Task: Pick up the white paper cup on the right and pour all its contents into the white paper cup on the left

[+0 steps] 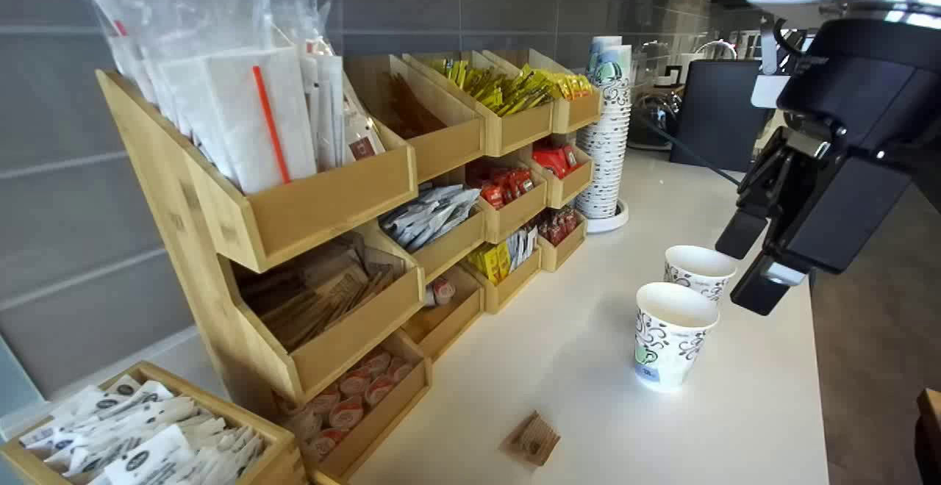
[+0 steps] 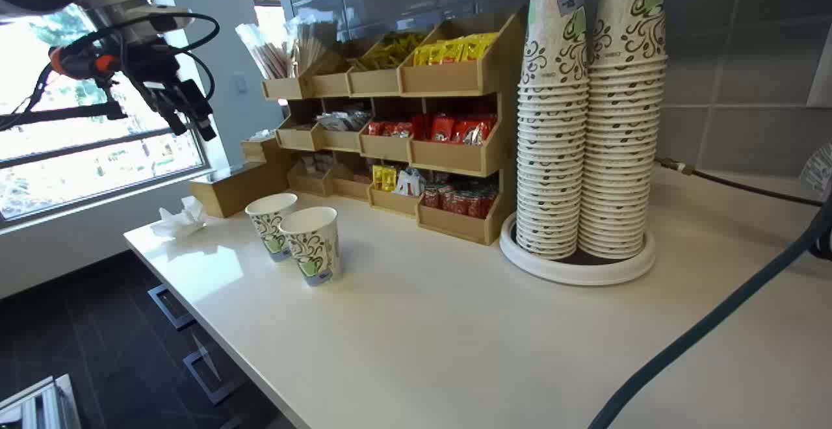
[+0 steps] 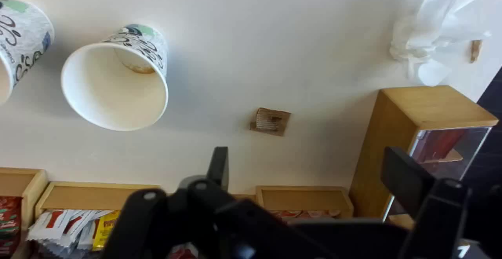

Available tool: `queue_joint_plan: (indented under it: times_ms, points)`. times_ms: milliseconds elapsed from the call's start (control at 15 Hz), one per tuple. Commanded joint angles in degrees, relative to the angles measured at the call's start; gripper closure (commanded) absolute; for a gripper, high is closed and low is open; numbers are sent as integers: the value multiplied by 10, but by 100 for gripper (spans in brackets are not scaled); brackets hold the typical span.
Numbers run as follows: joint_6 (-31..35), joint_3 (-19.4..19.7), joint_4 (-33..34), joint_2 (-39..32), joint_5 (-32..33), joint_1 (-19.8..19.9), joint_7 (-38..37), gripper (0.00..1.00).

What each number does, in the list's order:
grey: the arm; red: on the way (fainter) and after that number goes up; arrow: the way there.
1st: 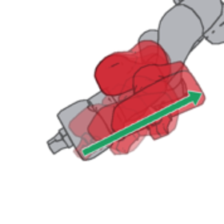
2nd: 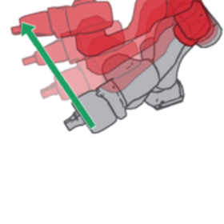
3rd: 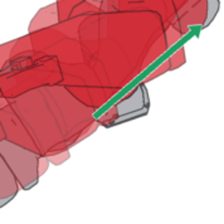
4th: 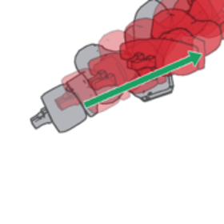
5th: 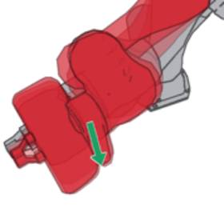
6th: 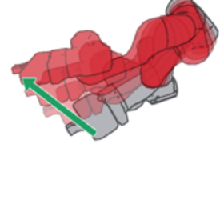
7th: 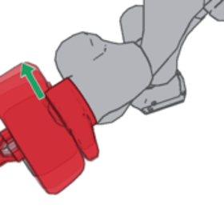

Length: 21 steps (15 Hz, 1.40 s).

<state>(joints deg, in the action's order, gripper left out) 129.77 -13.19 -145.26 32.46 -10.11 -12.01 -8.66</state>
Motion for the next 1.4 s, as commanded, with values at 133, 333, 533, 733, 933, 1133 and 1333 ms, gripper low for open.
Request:
queue_joint_plan:
  times_ms: [133,333,533,733,933,1133,1333]
  points:
    - [-1,3,1,-1,3,-3,-2,0]
    - [-1,3,1,-1,3,-3,-2,0]
    - [-13,2,1,0,19,20,-28,0]
    - [-42,20,-3,17,49,71,-75,0]
    - [-80,46,6,28,65,122,-105,0]
    - [-130,73,19,33,69,168,-133,0]
    - [-166,91,26,28,82,213,-168,0]
